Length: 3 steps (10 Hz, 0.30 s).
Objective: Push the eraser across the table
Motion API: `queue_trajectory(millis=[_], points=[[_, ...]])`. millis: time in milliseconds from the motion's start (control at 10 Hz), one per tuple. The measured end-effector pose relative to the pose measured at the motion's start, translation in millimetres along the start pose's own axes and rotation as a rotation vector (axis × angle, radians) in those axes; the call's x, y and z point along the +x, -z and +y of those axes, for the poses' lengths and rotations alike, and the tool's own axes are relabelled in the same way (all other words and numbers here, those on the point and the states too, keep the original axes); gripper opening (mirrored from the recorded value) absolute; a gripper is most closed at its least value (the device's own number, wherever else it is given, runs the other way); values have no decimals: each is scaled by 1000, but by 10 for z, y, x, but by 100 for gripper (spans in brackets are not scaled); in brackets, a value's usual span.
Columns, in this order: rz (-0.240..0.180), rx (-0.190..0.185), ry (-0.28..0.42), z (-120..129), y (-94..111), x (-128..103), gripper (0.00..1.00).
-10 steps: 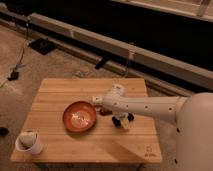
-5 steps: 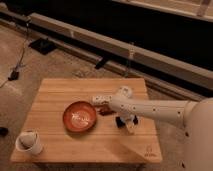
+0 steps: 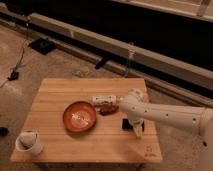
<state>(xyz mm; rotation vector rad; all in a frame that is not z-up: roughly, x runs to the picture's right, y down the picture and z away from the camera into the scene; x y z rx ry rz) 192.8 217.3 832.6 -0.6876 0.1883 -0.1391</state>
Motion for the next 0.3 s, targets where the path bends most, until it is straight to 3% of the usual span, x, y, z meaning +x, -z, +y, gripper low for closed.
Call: queue_trajectory(millis=[300], points=[[-45,43,-121,103,-13,281,65]])
